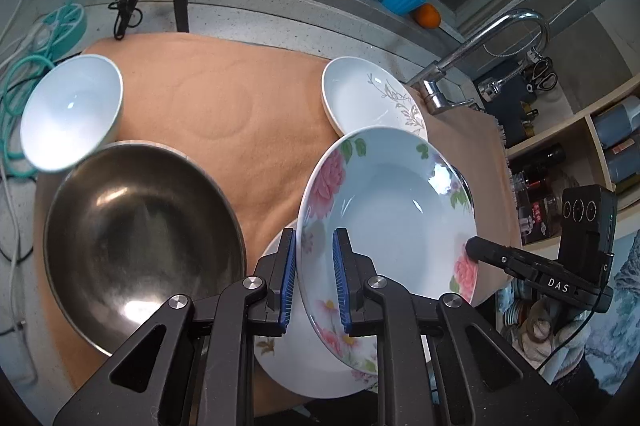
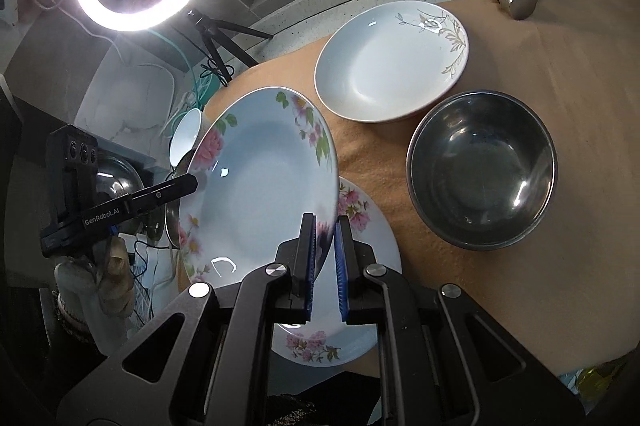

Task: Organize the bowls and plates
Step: 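Carry the pink-rose plate over and lower it onto the pink-blossom plate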

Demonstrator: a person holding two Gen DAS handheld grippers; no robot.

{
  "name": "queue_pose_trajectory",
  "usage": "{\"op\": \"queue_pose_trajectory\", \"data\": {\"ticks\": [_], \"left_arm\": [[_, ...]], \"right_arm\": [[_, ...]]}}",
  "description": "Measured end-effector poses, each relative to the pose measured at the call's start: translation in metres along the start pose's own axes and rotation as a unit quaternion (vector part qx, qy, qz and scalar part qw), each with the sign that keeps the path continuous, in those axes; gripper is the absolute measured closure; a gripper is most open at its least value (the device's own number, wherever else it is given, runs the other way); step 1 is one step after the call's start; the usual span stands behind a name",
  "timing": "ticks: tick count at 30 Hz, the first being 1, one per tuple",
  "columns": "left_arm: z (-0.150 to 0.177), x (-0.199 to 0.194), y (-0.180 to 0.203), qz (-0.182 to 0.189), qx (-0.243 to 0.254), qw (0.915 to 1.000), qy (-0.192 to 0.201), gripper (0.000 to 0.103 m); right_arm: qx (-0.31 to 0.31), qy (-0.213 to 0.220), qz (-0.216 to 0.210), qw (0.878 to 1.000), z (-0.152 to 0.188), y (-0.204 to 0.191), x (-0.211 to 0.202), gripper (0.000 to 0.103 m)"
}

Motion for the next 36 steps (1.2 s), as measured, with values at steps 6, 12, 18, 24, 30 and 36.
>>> {"op": "queue_pose_trajectory", "data": {"ticks": [6,12,18,24,30,36], "left_arm": [[0.019,-0.001,0.001,-0.006,-0.010,0.9999,0.003,0.087],[0.030,0.000,0.001,-0.010,-0.018,0.9998,0.004,0.087],[0.042,0.003,0.001,-0.008,-0.027,0.9996,0.000,0.087],[0.055,0.011,-0.002,-0.012,-0.033,0.9993,-0.010,0.087],[0.064,0.019,-0.008,-0.012,-0.045,0.9987,-0.021,0.087],[0.070,0.021,-0.011,-0.015,-0.050,0.9983,-0.027,0.087]], "right_arm": [[-0.012,-0.018,0.003,1.000,0.013,0.005,0.006,0.094],[-0.017,-0.036,0.007,0.999,0.026,0.011,0.014,0.094],[-0.018,-0.048,0.010,0.999,0.034,0.017,0.019,0.094],[-0.022,-0.057,0.017,0.998,0.040,0.023,0.025,0.094],[-0.024,-0.063,0.022,0.997,0.041,0.025,0.029,0.094],[-0.028,-0.070,0.026,0.997,0.043,0.027,0.034,0.094]]}}
Point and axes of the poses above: each gripper's, at about its wrist camera, not at the fingertips, and x roughly the way its jaws point, y to its right, z to its underside, the point moved 9 cm from there along x, roughly the way its jaws point, and after that the axes turned 1 degree about z, right-handed, at the moved point
